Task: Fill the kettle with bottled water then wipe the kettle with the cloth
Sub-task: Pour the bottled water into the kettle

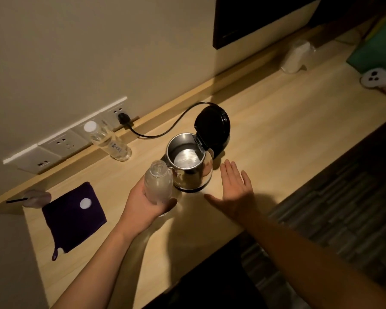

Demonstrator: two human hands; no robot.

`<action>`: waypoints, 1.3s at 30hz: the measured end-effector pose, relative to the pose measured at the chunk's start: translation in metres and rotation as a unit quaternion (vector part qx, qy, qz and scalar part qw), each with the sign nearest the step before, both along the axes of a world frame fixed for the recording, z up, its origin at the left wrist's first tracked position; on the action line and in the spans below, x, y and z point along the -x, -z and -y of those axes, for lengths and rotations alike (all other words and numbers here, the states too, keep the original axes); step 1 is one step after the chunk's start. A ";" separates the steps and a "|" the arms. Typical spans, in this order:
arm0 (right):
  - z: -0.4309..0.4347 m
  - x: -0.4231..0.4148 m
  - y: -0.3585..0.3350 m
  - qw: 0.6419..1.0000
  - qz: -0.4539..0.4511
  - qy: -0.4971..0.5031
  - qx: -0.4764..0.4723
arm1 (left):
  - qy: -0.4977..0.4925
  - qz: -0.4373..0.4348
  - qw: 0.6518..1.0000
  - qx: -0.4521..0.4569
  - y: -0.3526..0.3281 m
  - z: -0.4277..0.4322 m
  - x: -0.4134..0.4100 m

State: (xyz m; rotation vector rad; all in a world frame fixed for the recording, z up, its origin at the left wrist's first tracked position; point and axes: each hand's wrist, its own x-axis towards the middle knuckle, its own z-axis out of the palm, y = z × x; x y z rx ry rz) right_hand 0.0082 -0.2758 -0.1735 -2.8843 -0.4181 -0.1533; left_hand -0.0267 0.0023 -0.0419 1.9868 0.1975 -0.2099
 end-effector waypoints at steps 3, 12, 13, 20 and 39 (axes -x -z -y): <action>-0.002 0.000 0.003 1.000 0.014 0.022 -0.005 | 0.007 -0.005 1.000 0.006 0.001 0.005 0.000; -0.002 -0.004 0.004 0.995 -0.084 0.037 0.045 | 0.047 -0.067 0.996 0.027 -0.001 0.002 -0.010; -0.002 -0.005 0.004 0.994 -0.096 0.036 0.047 | 0.053 -0.079 0.995 0.032 -0.002 0.000 -0.011; -0.001 -0.010 0.001 0.992 -0.114 0.031 0.048 | 0.131 -0.145 0.980 0.043 -0.006 -0.015 -0.022; 0.000 -0.006 0.001 0.995 -0.093 0.039 0.007 | 0.182 -0.255 0.935 0.165 -0.017 -0.028 -0.022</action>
